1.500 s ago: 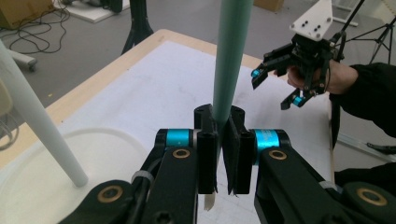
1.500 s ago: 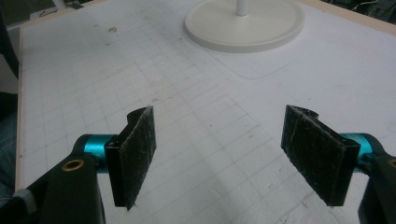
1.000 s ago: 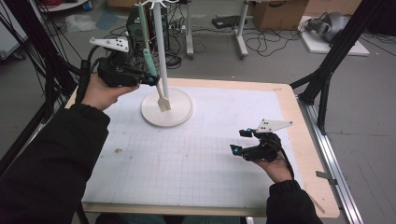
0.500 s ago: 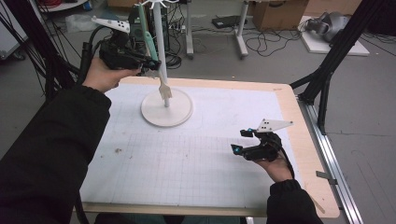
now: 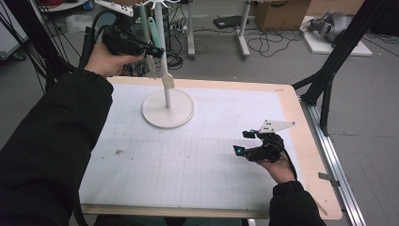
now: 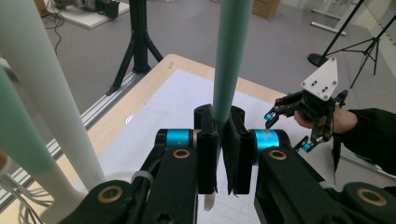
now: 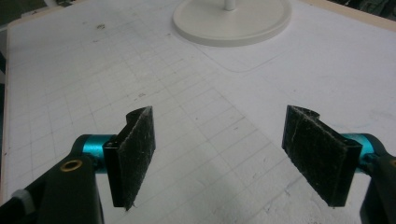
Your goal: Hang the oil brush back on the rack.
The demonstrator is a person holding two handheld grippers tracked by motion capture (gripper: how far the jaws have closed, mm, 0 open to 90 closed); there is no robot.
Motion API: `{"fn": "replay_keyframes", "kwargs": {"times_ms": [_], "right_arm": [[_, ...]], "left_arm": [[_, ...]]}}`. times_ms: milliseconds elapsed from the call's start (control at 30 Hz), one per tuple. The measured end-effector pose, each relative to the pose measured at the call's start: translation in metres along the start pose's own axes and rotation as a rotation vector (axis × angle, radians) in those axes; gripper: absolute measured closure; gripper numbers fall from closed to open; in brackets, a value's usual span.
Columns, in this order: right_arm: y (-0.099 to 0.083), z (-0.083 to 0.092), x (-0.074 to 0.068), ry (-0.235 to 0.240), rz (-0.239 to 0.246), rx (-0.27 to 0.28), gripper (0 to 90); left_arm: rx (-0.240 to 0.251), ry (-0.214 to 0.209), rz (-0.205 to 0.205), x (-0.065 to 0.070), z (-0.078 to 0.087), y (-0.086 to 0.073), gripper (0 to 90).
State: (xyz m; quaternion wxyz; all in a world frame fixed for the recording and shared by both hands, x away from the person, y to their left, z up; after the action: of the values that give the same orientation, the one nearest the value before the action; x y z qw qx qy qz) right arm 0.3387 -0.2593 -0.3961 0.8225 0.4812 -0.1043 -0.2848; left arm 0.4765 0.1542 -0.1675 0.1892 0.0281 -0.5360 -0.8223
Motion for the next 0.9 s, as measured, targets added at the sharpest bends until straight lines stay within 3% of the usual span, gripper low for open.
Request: {"fn": "replay_keyframes", "kwargs": {"times_ms": [367,900], "right_arm": [[-0.001,-0.001,0.0,0.002,-0.003,-0.012,24.2],[-0.002,-0.002,0.001,0.01,0.001,-0.01,24.0]], "left_arm": [[0.006,-0.004,0.007,-0.01,0.004,0.016,84.0],[0.005,-0.013,0.042,-0.024,-0.002,0.014,84.0]]}}
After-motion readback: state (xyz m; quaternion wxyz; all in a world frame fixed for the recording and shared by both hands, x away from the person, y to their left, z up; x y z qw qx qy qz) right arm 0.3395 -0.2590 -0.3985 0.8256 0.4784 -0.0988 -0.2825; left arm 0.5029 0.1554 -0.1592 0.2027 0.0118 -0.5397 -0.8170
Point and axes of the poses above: each handheld gripper's, and its own axes: z roughly backward along the jaws, y roughly out of its top, x roughly to its right, the point moved 2 cm from there along -z, roughly forward along the jaws
